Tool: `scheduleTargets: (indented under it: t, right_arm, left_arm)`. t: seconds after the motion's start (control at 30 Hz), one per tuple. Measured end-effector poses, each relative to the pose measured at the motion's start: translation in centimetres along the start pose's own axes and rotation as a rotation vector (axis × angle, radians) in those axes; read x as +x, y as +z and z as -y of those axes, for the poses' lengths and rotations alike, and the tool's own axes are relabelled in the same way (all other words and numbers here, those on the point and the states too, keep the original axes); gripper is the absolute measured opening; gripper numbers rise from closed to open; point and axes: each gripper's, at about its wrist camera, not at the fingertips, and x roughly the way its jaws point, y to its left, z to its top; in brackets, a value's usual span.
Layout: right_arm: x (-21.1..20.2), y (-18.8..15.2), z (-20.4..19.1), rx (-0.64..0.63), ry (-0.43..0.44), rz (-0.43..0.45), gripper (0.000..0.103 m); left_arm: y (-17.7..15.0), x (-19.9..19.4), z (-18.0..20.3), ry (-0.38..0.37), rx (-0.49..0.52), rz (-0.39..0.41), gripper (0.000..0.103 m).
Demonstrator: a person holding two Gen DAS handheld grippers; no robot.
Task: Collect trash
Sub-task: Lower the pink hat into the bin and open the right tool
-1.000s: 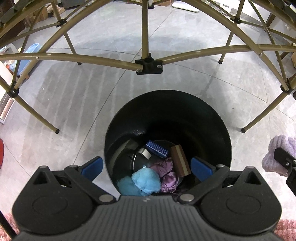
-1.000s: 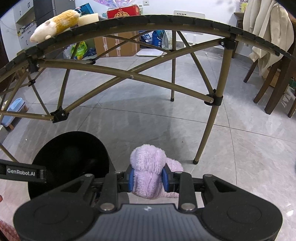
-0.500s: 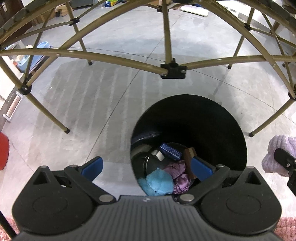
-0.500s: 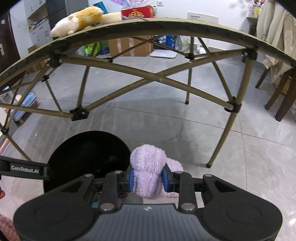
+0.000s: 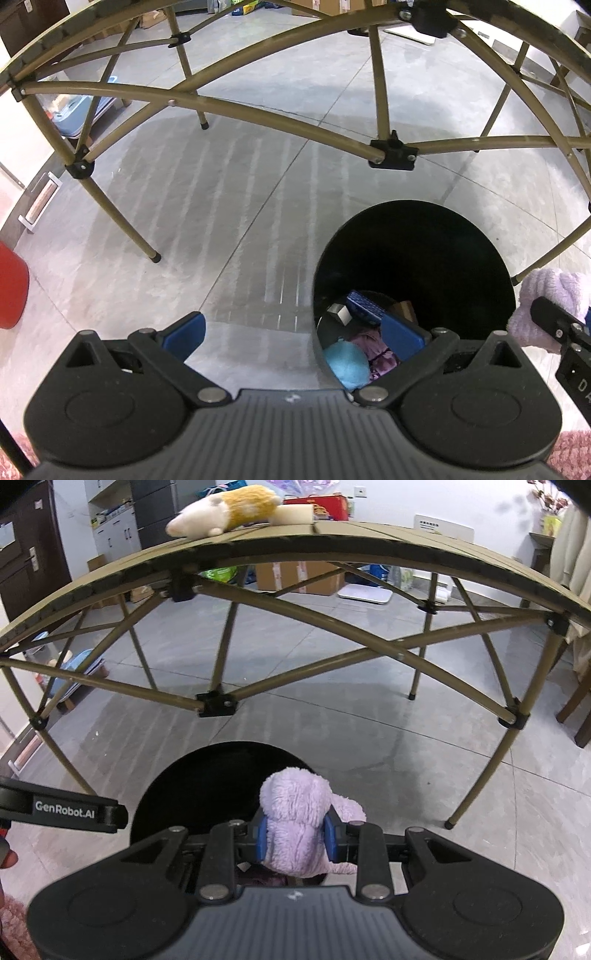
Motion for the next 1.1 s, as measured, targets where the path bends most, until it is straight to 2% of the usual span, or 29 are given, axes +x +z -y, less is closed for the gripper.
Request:
scheduleTargets:
  t: [0.4, 0.7, 1.1]
  right_arm:
    - [1.3, 0.3, -3.4, -0.052, 0.031, -0.031, 0.028]
    - [3.5, 0.2, -5.6, -0.066, 0.037, -0.078, 0.028]
    - [5.5, 0.0, -6.9, -0.070, 0.035, -0.133, 0.028]
  left_arm:
    - [-0.5, -0.1, -3.8, 0.043, -0.044, 0.002, 0.103]
    - [-1.0, 0.7, -7.0, 0.080, -0.103, -0.025, 0.103]
    - [-1.1, 1.0, -7.1, 0.083, -0.105, -0.037, 0.103]
